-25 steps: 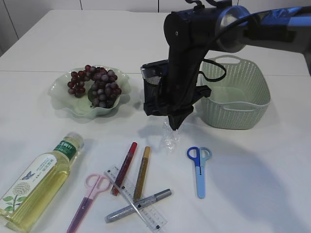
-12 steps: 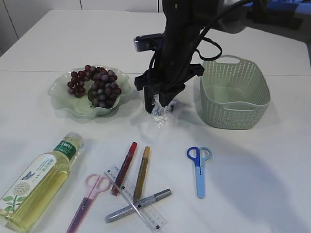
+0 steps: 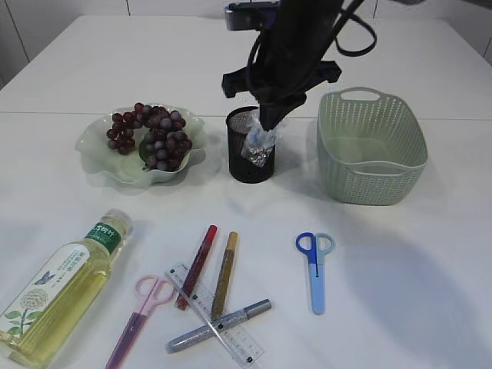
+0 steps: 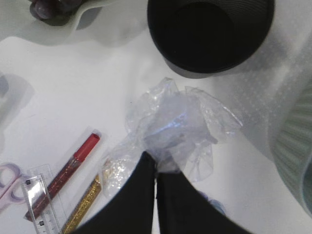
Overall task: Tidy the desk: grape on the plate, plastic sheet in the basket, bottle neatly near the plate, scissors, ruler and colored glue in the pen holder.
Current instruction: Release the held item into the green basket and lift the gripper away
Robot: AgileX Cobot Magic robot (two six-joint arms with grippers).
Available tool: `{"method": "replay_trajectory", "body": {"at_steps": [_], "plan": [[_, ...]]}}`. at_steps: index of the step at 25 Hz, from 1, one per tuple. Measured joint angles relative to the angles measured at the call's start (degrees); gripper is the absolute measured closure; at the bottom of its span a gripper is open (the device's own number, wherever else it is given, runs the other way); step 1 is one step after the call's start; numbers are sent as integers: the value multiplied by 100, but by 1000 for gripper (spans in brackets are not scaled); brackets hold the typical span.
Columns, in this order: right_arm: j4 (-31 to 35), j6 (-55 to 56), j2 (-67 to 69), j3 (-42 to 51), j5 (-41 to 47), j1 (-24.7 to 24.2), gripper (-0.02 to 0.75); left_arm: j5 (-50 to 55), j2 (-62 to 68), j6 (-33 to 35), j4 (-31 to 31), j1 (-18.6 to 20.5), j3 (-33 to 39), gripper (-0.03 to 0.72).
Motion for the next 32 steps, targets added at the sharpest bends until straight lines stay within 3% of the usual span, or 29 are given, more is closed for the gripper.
{"method": "replay_trajectory", "body": {"at_steps": [21,32], "plan": [[-439,48,-626,0,48,-1885,722,0,0,0,34,0,0,263],[-294,48,-285,110,62,-2002,722,0,0,0,34,0,0,263]]}}
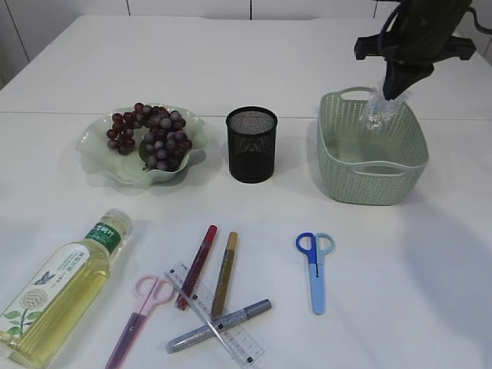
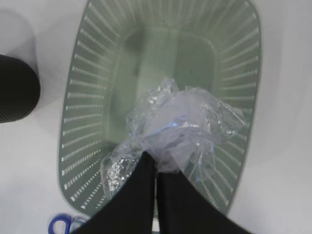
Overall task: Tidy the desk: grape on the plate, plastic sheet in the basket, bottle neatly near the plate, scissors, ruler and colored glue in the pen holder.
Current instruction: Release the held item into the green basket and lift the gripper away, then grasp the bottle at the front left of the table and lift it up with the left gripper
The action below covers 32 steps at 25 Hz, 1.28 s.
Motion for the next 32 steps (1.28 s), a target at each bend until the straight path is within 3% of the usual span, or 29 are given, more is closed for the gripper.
{"method": "replay_trajectory", "body": {"at_steps": [6,12,15,25,32], "plan": [[13,23,84,6,0,0,691,0,0,0,-10,0,0,269],[13,80,84,6,0,0,381,0,0,0,-21,0,0,269],[131,99,84,6,0,0,290,0,0,0,-21,0,0,269],[216,104,-206,139,0,0,264,0,0,0,-4,0,0,268],[226,104,-1317,1270,0,0,264,0,0,0,-4,0,0,267]]}}
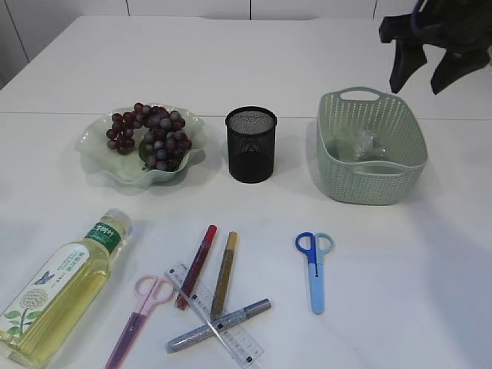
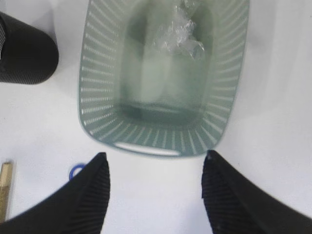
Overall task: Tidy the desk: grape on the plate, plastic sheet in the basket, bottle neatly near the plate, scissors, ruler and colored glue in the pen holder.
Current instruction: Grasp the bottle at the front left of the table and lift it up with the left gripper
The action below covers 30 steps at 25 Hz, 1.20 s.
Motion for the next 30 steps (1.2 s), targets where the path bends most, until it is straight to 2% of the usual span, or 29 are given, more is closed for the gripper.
{"method": "replay_trajectory", "body": {"at_steps": [9,16,23,30], "plan": [[23,0,-2009,1918,0,0,264,0,38,0,0,0,0,263],[224,0,-3398,3176,0,0,264,0,788,0,0,0,0,155],[283,0,-4043,3486,28,0,264,-55,1882,0,31,0,0,133],[325,0,-4207,3489,28,0,264,-143,2712,134,434,0,123,133]]}}
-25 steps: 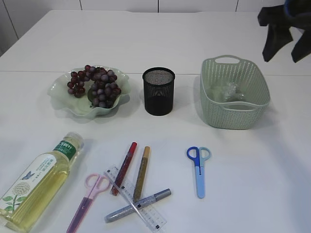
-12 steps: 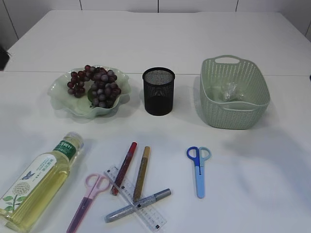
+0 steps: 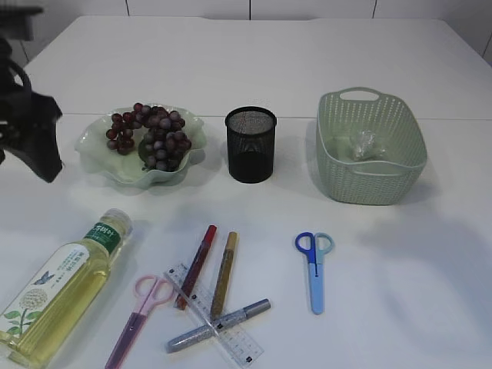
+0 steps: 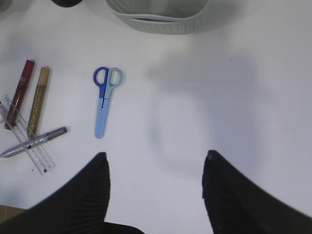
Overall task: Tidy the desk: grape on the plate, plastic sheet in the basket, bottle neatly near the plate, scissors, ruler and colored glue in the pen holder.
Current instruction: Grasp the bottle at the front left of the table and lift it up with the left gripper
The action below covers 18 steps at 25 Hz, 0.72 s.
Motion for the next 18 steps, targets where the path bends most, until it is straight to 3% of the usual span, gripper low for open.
{"method": "replay_trajectory", "body": {"at_steps": [5,18], "plan": [[5,0,0,10,0,0,264,-10,454,197,118,0,309,133],[5,0,0,10,0,0,265,-294,1583,272,130,0,316,133]]}}
